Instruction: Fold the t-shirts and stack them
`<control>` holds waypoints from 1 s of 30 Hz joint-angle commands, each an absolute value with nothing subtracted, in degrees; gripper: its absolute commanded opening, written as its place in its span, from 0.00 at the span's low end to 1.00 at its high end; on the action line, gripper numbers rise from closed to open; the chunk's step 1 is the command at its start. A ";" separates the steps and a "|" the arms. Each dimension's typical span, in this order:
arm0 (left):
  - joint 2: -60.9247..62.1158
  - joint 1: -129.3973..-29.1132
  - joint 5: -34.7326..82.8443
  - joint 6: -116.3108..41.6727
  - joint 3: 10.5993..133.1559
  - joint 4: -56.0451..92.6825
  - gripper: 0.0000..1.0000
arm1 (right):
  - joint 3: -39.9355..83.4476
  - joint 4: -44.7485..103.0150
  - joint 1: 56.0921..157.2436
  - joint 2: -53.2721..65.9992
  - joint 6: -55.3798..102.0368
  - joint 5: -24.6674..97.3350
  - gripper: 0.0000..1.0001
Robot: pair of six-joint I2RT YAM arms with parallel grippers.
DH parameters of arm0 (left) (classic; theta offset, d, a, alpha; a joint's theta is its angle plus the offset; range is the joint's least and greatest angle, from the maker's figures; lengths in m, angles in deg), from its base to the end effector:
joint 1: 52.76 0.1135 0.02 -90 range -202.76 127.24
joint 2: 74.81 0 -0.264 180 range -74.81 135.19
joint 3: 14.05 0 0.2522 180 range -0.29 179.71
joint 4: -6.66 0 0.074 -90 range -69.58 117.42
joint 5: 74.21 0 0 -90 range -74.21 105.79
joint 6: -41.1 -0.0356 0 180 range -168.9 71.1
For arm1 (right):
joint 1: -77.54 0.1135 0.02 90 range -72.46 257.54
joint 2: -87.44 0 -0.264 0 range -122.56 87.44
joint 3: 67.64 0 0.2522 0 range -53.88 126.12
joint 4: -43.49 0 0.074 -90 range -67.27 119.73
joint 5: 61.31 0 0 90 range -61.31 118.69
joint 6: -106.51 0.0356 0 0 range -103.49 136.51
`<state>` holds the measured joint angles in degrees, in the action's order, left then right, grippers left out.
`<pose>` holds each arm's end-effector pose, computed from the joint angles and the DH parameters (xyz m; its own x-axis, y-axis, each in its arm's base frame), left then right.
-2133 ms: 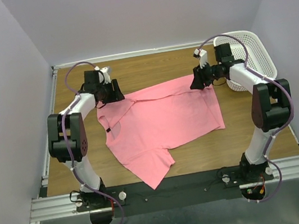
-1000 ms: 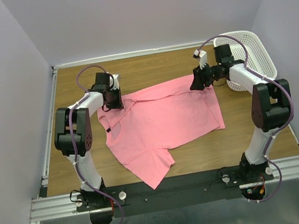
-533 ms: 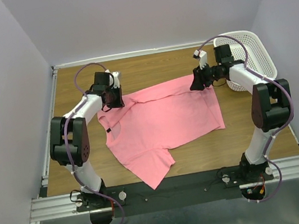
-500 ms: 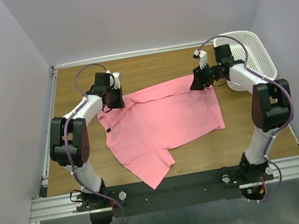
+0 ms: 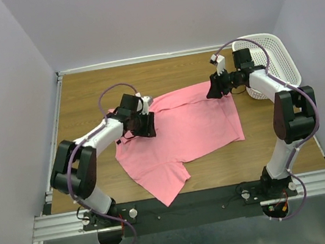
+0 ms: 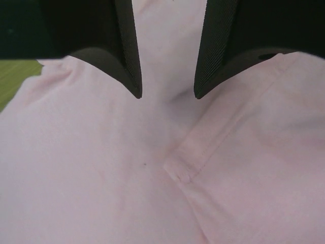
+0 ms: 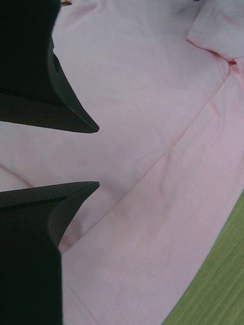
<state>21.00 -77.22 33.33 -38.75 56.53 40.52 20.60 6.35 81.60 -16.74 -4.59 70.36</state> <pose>0.2962 -0.1465 0.1760 -0.8632 0.2080 -0.4601 0.3897 0.8539 -0.3450 0.3850 0.0511 0.2198 -0.5816 -0.3109 -0.7518 -0.7081 0.6484 0.2796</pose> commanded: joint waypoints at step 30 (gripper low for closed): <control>26.96 -44.23 37.33 -14.36 59.02 17.70 0.59 | 6.86 3.19 89.41 -4.13 -14.78 61.04 0.61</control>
